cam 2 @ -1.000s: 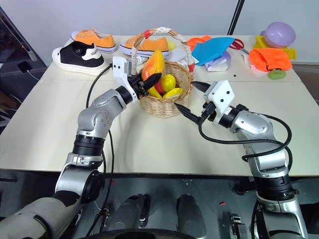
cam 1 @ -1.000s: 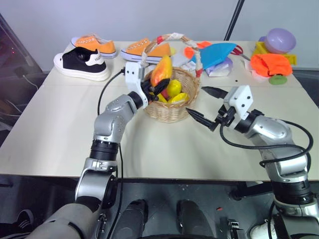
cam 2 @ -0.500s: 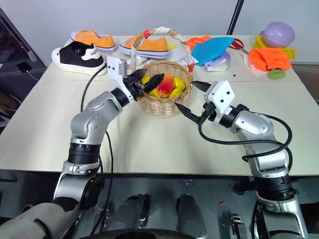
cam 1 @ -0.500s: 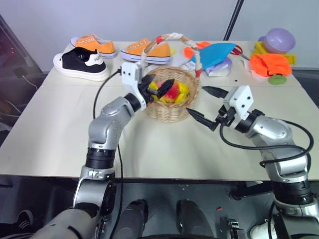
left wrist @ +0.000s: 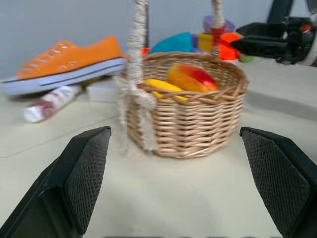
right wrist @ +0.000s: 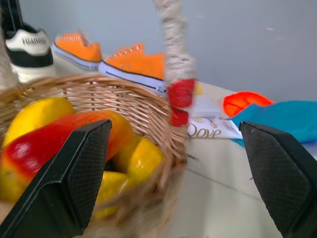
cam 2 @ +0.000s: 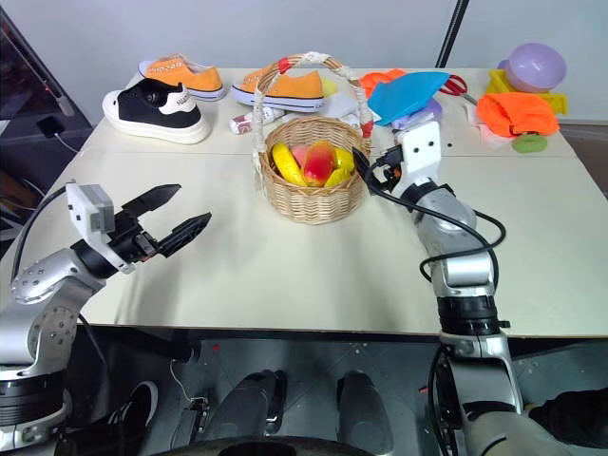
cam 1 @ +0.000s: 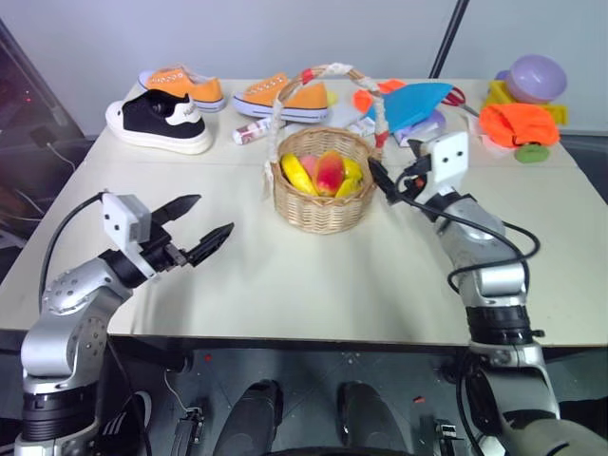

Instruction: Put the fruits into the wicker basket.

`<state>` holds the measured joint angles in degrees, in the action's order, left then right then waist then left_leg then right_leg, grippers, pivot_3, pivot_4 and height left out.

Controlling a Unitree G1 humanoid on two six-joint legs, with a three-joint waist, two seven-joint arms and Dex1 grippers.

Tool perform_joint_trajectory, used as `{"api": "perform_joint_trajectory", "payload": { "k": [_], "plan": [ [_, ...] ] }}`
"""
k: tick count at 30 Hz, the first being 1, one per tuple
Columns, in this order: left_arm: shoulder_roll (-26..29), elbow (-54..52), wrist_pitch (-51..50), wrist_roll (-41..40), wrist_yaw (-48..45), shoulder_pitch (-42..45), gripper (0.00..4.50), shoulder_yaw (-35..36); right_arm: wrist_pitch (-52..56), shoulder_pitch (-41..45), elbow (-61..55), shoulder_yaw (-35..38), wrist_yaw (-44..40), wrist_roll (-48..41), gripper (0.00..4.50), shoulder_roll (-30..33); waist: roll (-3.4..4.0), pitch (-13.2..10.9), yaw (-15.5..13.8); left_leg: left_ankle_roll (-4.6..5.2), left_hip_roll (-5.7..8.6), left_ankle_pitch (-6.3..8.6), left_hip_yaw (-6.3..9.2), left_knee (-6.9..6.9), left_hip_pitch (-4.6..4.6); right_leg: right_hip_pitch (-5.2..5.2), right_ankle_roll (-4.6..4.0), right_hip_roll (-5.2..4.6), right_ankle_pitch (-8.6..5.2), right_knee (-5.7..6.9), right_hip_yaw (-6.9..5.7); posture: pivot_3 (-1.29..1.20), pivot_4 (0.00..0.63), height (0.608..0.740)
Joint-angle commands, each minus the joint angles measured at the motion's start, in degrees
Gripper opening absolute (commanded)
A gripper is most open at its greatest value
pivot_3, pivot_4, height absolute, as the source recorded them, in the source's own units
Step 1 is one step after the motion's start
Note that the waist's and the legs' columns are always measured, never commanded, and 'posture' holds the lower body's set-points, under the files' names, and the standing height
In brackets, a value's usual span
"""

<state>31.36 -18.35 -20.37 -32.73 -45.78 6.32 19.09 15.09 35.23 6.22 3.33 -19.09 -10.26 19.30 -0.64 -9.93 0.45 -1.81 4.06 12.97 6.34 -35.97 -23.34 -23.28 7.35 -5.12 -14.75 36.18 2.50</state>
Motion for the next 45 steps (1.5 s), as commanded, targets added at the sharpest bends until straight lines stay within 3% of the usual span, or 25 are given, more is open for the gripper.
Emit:
{"api": "perform_joint_trajectory", "payload": {
  "k": [1, 4, 7, 14, 22, 27, 35, 40, 45],
  "plan": [
    [0.3, -1.7, 2.5, -0.4, 0.5, -0.6, 4.46, 1.2, -5.5, 6.5, 8.1, 0.9, 1.7, 1.7, 4.32, -1.0, 0.01, 0.0, 0.3, 0.00, 0.00, 0.00, -0.02, 0.01, 0.00, -0.02, 0.01, 0.00, 0.01, 0.01, 0.01, 0.00, 0.150, 0.740],
    [-0.4, -2.5, 2.9, -0.4, 1.7, -1.7, 4.46, 0.9, -9.6, 10.2, 15.3, 1.8, 1.9, 1.4, 4.32, -2.3, 0.01, 0.0, 0.6, 0.00, -0.02, 0.00, -0.04, 0.07, 0.02, -0.06, 0.01, 0.02, 0.01, 0.02, 0.02, 0.00, 0.150, 0.740],
    [-1.1, -2.5, 3.8, 0.0, 2.4, -2.6, 4.50, 0.2, -11.7, 12.0, 19.2, 2.7, 1.5, 0.7, 3.45, -3.2, 0.01, 0.0, 0.7, -0.01, -0.06, -0.01, -0.03, 0.17, 0.02, -0.13, 0.01, 0.06, 0.01, 0.03, 0.02, 0.00, 0.150, 0.740],
    [-2.0, -3.0, 4.4, 0.1, 3.5, -3.2, 4.50, -1.2, -13.2, 12.6, 21.6, 2.6, -0.1, 0.6, 0.06, -3.3, 0.02, 0.0, 0.6, -0.02, -0.05, -0.01, -0.05, 0.21, 0.02, -0.14, 0.01, 0.06, 0.01, 0.02, 0.04, 0.00, 0.150, 0.740],
    [-1.8, -0.3, 5.1, 0.0, 2.2, -1.0, 4.50, -3.3, -12.2, 9.2, 14.1, 5.4, -1.1, -1.3, 0.06, 0.1, 0.05, 0.0, 0.5, -0.03, -0.04, -0.02, -0.05, 0.21, 0.01, -0.15, 0.01, 0.06, 0.01, 0.02, 0.04, 0.00, 0.150, 0.740],
    [-1.2, 2.0, 4.3, -0.8, -0.7, 1.9, 4.50, -5.4, -8.4, 3.3, 5.7, 9.7, -2.0, -2.2, 0.06, 7.1, 0.06, 0.0, 0.1, -0.02, -0.03, -0.01, -0.04, 0.22, -0.01, -0.13, 0.01, 0.05, 0.01, -0.01, 0.04, 0.00, 0.150, 0.740],
    [-3.0, 11.4, 4.8, 0.9, -9.2, 13.2, 4.50, -14.7, -5.0, -10.4, -0.6, 26.6, 2.3, -4.1, 0.06, 18.9, 0.10, 0.0, 0.2, 0.00, 0.02, -0.01, -0.09, 0.20, -0.01, -0.05, 0.02, 0.04, 0.00, -0.06, 0.03, 0.00, 0.150, 0.740],
    [-6.4, 20.2, 7.2, 3.3, -14.0, 22.0, 4.50, -19.8, -3.6, -19.1, -6.1, 34.1, 6.3, -4.2, 0.06, 18.6, 0.16, 0.0, 0.7, 0.01, 0.01, -0.01, -0.20, 0.19, 0.06, -0.05, 0.03, 0.10, 0.01, 0.03, 0.07, 0.00, 0.150, 0.740],
    [-9.5, 26.5, 9.8, 5.2, -16.4, 26.5, 4.50, -21.7, -2.7, -23.3, -8.4, 36.7, 10.3, -5.0, 0.06, 15.5, 0.19, 0.0, 1.0, 0.03, 0.00, -0.01, -0.30, 0.19, 0.11, -0.04, 0.03, 0.11, 0.01, 0.04, 0.15, 0.00, 0.150, 0.740]
  ]
}}
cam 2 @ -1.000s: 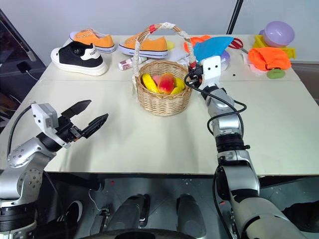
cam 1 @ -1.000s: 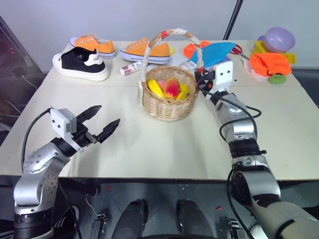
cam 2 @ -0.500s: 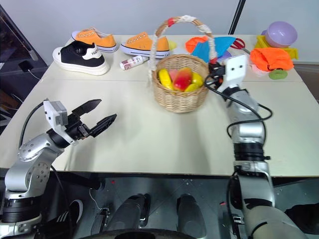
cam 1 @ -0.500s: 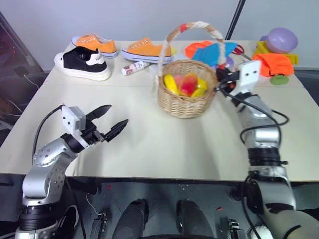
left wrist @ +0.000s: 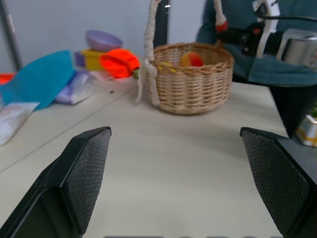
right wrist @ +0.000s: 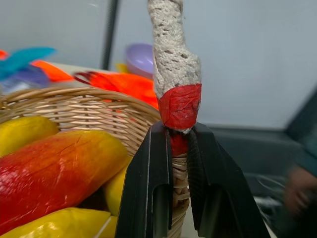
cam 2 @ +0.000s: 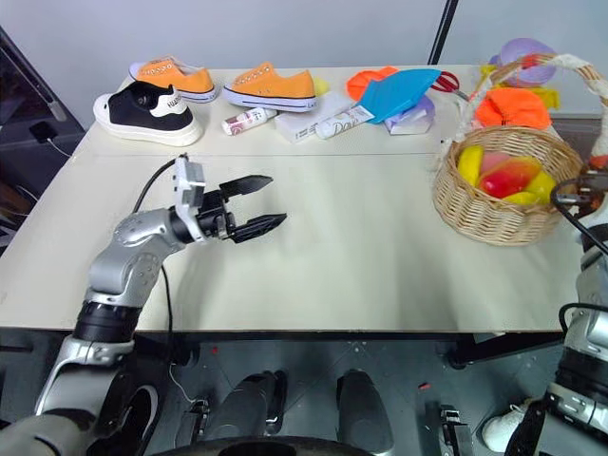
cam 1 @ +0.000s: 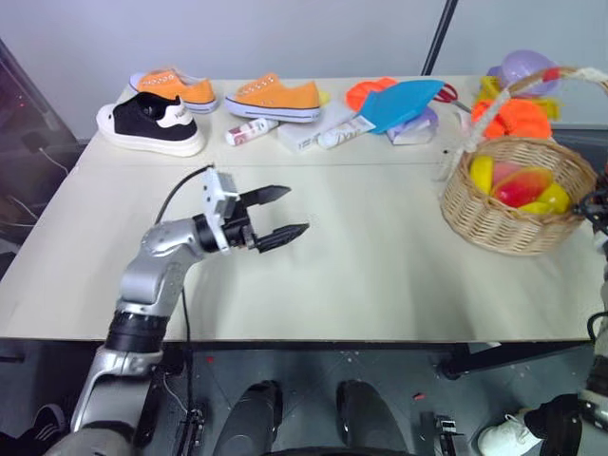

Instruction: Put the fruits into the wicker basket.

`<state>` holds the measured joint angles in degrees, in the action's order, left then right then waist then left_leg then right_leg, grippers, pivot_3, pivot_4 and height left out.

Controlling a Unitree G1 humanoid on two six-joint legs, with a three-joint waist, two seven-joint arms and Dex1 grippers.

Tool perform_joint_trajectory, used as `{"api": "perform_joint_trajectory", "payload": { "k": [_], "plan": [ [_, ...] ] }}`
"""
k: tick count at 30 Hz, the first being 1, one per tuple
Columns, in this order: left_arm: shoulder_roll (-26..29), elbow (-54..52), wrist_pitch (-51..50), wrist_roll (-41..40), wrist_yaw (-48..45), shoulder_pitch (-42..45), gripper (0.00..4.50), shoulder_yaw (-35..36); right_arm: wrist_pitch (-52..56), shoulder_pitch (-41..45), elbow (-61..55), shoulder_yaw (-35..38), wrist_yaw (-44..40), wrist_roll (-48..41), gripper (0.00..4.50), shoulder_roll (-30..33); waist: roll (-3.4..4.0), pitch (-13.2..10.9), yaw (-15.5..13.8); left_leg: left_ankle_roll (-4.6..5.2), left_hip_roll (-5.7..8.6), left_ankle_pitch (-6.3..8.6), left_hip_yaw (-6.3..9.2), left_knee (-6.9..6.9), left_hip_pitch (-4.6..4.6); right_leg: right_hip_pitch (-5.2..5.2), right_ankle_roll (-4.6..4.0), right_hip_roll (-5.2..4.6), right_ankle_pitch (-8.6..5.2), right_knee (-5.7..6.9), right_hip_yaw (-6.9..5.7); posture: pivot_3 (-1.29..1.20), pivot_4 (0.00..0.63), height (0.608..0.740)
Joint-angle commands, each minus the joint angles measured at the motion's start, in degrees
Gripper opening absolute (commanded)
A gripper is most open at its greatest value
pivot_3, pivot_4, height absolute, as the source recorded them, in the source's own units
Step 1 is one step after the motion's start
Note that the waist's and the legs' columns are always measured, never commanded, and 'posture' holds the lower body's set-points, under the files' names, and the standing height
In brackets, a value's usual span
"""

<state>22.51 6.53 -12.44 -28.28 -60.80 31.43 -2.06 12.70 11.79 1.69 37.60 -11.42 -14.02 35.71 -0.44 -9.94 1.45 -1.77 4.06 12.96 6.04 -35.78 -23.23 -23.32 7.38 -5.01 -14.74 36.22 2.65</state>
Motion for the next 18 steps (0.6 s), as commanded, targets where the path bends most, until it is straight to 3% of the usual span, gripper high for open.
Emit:
{"api": "perform_joint_trajectory", "payload": {
  "k": [1, 5, 9, 13, 14, 18],
  "plan": [
    [-1.0, 2.1, 2.2, 1.0, -1.9, 1.6, 4.50, -0.8, -0.2, 0.4, -4.2, 2.7, 3.5, -2.0, 0.06, -1.9, 0.00, 0.0, -0.1, 0.00, -0.01, 0.00, 0.01, 0.00, 0.00, 0.00, 0.00, 0.01, 0.00, 0.00, 0.00, 0.00, 0.150, 0.740],
    [-0.8, 3.2, 3.3, 2.2, -3.1, 1.8, 4.50, -1.2, -1.0, 0.3, -4.9, 2.2, 3.1, -3.8, 0.06, -3.6, 0.03, 0.0, -0.3, 0.00, -0.01, 0.00, 0.01, -0.03, -0.01, 0.01, 0.00, 0.00, 0.00, 0.00, 0.00, 0.00, 0.150, 0.740],
    [-0.9, 3.7, 3.7, 2.8, -3.2, 1.5, 4.50, -0.7, -2.0, 0.2, -4.7, 1.4, 3.9, -3.1, 1.86, -3.8, 0.03, 0.0, -0.6, 0.00, -0.01, 0.00, 0.05, -0.06, -0.02, 0.03, 0.00, 0.00, 0.00, 0.00, -0.01, 0.00, 0.150, 0.740],
    [-0.8, 3.4, 4.0, 2.8, -3.1, 0.6, 4.50, -0.3, -2.1, -0.4, -6.0, 0.9, 4.5, -2.9, 4.08, -4.0, 0.03, 0.0, -0.7, 0.02, -0.01, 0.01, 0.07, -0.11, -0.03, 0.07, 0.01, -0.01, 0.00, -0.01, -0.01, 0.00, 0.150, 0.740],
    [-0.8, 3.2, 4.0, 2.7, -3.0, 0.3, 4.50, -0.3, -1.8, -1.2, -7.3, 0.7, 4.8, -2.5, 4.46, -4.1, 0.03, 0.0, -0.7, 0.02, -0.02, 0.01, 0.08, -0.11, -0.03, 0.08, 0.01, -0.01, 0.00, -0.01, -0.01, 0.00, 0.150, 0.740],
    [-0.6, 2.5, 4.0, 2.7, -2.6, -0.9, 4.50, 0.0, 1.7, -5.5, -15.7, 2.2, 7.4, -3.5, 4.46, -6.0, 0.04, 0.0, -0.7, 0.02, -0.03, 0.01, 0.14, -0.11, -0.03, 0.07, 0.01, 0.00, -0.01, 0.00, -0.03, 0.00, 0.150, 0.740]
  ]
}}
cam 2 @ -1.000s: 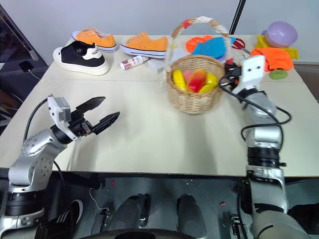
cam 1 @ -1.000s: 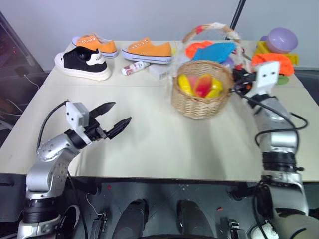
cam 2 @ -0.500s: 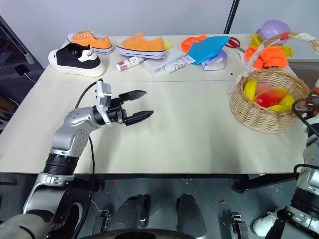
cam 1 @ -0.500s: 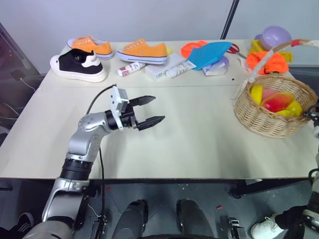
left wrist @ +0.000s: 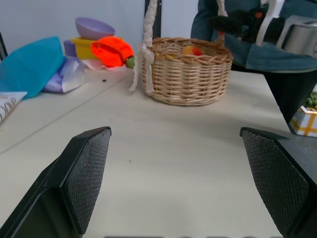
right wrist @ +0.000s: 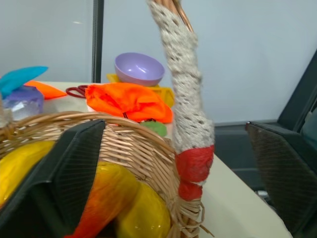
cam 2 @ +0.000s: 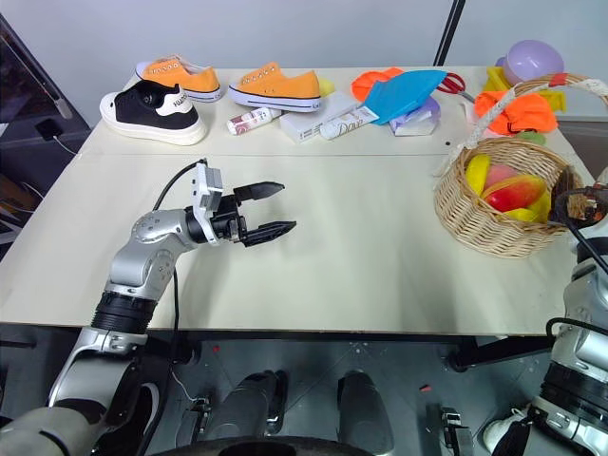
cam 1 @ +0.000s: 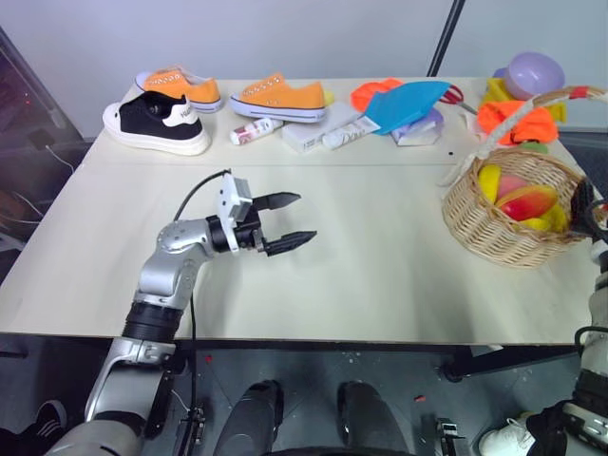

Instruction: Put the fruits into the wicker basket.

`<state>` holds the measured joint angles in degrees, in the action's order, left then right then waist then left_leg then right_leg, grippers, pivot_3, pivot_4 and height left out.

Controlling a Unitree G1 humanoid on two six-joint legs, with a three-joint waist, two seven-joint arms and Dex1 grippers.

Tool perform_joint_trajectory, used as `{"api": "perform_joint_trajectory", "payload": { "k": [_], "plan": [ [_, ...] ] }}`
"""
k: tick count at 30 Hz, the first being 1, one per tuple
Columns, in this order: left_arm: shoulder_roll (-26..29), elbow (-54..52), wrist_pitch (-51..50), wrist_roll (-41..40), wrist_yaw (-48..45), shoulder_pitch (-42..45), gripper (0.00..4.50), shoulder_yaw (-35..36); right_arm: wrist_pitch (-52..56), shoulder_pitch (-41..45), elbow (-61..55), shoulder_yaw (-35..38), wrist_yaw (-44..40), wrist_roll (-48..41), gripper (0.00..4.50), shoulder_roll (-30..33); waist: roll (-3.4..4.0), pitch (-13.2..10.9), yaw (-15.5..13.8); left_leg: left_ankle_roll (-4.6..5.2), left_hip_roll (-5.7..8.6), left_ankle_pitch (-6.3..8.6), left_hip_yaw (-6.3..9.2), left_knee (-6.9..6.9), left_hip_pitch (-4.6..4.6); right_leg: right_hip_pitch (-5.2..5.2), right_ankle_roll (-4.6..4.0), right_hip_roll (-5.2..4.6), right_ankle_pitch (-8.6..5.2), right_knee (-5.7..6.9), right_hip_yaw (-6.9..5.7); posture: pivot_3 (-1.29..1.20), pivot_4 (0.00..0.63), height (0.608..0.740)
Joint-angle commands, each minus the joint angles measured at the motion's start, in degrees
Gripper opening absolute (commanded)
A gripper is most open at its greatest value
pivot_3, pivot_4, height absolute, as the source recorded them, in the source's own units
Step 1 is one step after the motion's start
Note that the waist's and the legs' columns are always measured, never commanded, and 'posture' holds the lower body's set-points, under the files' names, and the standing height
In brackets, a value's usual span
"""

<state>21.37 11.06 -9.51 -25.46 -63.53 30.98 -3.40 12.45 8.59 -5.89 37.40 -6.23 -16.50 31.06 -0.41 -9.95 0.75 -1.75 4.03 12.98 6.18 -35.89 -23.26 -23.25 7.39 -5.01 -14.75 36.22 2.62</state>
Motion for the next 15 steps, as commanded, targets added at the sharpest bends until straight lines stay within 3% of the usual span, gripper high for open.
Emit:
{"api": "perform_joint_trajectory", "payload": {
  "k": [1, 7, 11, 15],
  "plan": [
    [0.6, -2.0, 1.2, -0.1, 0.2, -0.8, 4.50, 1.4, 3.4, -4.0, -11.2, 2.8, 3.0, -1.8, 4.46, -2.5, 0.01, 0.0, -0.1, 0.00, -0.02, 0.00, 0.02, 0.00, 0.00, 0.00, 0.00, 0.00, 0.00, 0.00, -0.01, 0.00, 0.150, 0.740],
    [0.8, -2.0, 1.7, -0.1, 1.5, -2.0, 4.50, 2.6, 7.9, -10.5, -30.1, 2.4, 7.7, -5.7, 4.46, -9.9, 0.02, 0.0, 0.1, 0.00, -0.04, 0.00, 0.09, -0.01, -0.01, 0.00, 0.01, -0.02, -0.01, 0.01, 0.00, 0.00, 0.150, 0.740],
    [1.6, 1.2, 7.8, 3.7, 5.4, -2.5, 4.50, 4.6, 6.8, -13.6, -34.4, -11.1, 1.3, -5.3, 4.46, -12.1, 0.00, 0.0, 0.3, 0.00, -0.05, 0.00, 0.09, -0.01, 0.02, 0.01, 0.01, 0.00, -0.01, 0.01, -0.01, 0.00, 0.150, 0.740],
    [2.3, 3.2, 9.2, 6.9, 11.9, -3.3, 4.50, 6.5, 6.9, -11.8, -30.6, -25.3, -10.6, -5.4, 4.46, -8.8, 0.02, 0.0, 0.3, 0.00, -0.06, 0.00, 0.06, 0.01, 0.11, 0.07, 0.00, 0.01, -0.01, 0.01, -0.02, 0.00, 0.150, 0.740]
  ]
}}
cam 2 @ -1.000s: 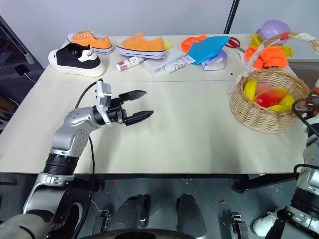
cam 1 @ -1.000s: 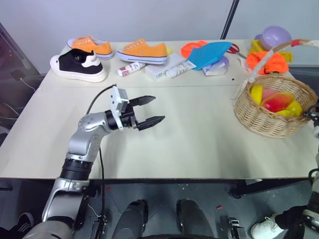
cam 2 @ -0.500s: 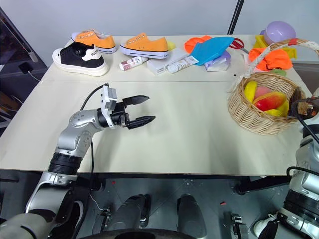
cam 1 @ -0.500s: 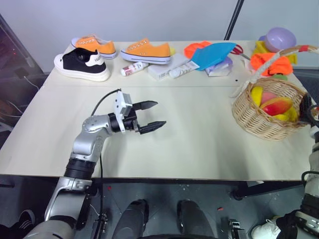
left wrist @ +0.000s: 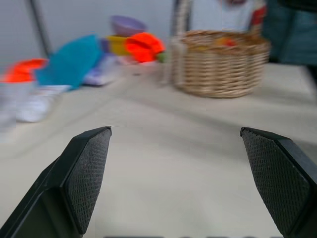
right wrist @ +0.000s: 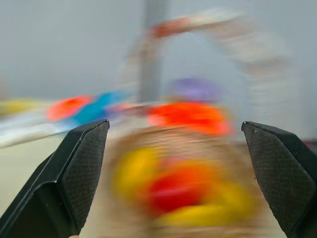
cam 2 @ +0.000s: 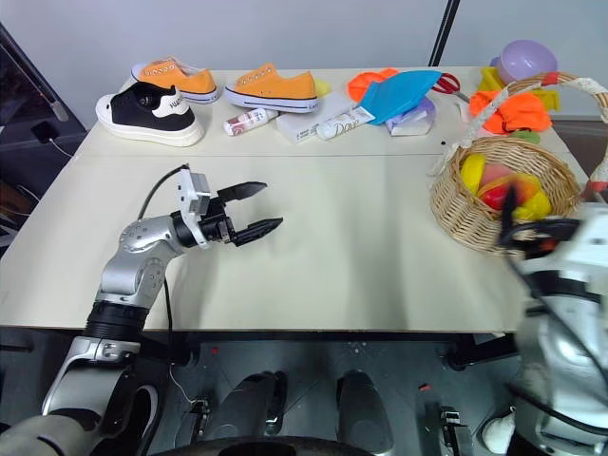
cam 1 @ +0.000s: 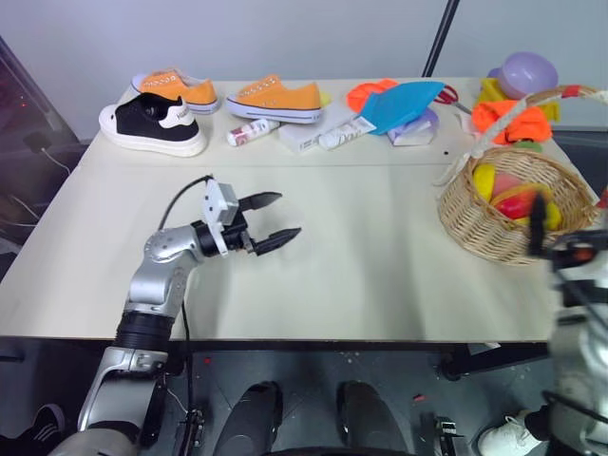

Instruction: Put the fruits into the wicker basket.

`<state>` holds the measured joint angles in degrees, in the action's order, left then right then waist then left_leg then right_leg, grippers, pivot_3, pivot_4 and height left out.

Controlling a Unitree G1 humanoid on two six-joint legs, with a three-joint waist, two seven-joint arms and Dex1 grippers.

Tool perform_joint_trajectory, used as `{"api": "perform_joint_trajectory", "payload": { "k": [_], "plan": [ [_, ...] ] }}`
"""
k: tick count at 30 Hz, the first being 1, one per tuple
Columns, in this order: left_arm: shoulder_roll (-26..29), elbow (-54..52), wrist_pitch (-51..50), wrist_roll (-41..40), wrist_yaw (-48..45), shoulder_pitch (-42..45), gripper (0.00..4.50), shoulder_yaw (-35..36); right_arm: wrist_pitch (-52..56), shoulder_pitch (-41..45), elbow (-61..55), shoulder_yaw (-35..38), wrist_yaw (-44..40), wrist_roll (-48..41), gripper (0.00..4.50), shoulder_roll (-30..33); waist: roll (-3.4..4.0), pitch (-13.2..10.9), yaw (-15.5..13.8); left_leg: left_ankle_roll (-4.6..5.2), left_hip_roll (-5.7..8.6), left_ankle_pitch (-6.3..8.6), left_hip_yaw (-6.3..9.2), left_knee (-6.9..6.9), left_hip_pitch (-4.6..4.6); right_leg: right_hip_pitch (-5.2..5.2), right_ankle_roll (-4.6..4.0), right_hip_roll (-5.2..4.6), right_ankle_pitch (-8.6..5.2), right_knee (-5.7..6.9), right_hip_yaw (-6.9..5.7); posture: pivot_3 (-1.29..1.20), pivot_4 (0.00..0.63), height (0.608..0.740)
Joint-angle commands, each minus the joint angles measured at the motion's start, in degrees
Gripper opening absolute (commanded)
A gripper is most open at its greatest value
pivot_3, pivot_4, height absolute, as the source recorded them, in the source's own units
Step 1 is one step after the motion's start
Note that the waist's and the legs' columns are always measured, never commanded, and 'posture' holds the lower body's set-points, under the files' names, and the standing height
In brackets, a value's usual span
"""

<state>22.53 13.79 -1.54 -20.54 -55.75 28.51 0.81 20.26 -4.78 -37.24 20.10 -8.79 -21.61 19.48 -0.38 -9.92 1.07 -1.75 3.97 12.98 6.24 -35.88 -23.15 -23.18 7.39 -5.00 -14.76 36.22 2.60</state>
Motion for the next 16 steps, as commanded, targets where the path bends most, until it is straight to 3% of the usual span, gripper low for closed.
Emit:
{"api": "perform_joint_trajectory", "payload": {
  "k": [1, 4, 7, 16],
  "plan": [
    [1.2, 0.1, 0.9, 1.9, 5.5, -1.5, 4.50, 3.1, -0.9, 2.8, 2.0, -11.1, -12.0, -0.6, 4.46, 4.2, 0.00, 0.0, -0.1, 0.00, 0.01, 0.00, 0.00, -0.01, -0.01, 0.01, 0.00, -0.01, 0.00, -0.01, 0.00, 0.00, 0.150, 0.740],
    [2.1, -0.6, -1.8, -1.2, 9.9, -3.4, 4.50, 8.2, -1.8, 7.4, 8.2, -19.6, -25.8, -1.0, 4.46, 9.9, -0.07, 0.0, -0.1, 0.01, 0.02, 0.00, 0.03, -0.02, -0.03, 0.00, 0.00, -0.01, 0.00, -0.03, -0.03, 0.00, 0.150, 0.740],
    [3.6, -2.2, -1.7, -0.9, 13.3, -6.3, 4.50, 11.7, -3.8, 13.4, 16.4, -23.1, -34.3, -0.7, 4.46, 12.7, -0.13, 0.0, -0.1, 0.01, 0.00, 0.00, 0.08, -0.05, -0.04, 0.04, 0.00, -0.01, 0.00, -0.03, -0.11, 0.00, 0.150, 0.740],
    [5.2, -10.7, -2.6, 0.7, 25.2, -15.2, 4.50, 18.7, -13.0, 27.2, 37.1, -25.6, -43.2, 3.2, 4.46, 10.7, -0.18, 0.0, -0.5, -0.02, 0.02, 0.01, 0.13, -0.03, -0.07, 0.01, 0.00, -0.05, 0.01, -0.05, -0.13, 0.00, 0.150, 0.740]
  ]
}}
